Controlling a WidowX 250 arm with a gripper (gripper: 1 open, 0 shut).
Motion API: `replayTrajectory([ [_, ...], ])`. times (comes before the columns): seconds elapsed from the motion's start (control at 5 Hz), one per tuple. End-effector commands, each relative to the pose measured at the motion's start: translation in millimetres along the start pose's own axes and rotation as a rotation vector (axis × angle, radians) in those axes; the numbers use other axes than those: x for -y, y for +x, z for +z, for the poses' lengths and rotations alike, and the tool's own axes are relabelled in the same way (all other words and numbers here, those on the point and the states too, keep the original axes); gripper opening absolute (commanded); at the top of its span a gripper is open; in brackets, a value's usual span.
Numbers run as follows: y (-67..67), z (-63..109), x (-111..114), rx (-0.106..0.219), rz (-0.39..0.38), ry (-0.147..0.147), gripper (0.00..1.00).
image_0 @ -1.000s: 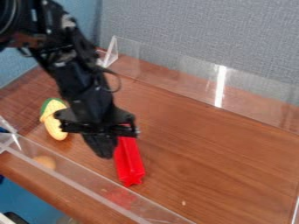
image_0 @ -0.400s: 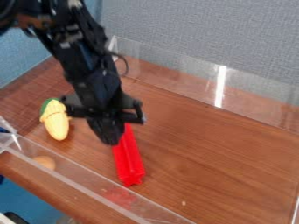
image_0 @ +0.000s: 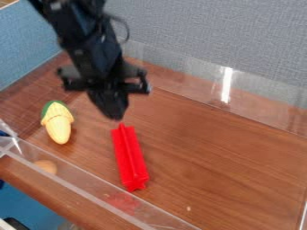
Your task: Push the yellow object to the right side of the table
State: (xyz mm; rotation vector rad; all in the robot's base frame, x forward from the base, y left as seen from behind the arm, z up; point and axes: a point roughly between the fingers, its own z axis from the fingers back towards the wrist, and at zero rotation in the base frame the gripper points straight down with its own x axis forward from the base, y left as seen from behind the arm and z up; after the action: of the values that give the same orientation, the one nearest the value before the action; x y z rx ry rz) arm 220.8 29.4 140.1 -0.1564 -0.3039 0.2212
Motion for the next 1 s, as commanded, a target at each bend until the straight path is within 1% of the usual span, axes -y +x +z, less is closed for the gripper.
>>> replayTrajectory([
  [0.0,3.6,5.1,1.3,0.058,0.044,0.025,1.00],
  [0.2,-2.3,-1.4,-3.3,0.060,0.099,0.055,1.00],
  [0.4,3.4,6.0,-20.0,0.064,0.153,0.087,1.00],
  [0.6,11.5,18.7,-53.1,0.075,0.216,0.130,1.00],
  [0.8,17.7,25.1,-83.6,0.078,0.269,0.180,1.00],
])
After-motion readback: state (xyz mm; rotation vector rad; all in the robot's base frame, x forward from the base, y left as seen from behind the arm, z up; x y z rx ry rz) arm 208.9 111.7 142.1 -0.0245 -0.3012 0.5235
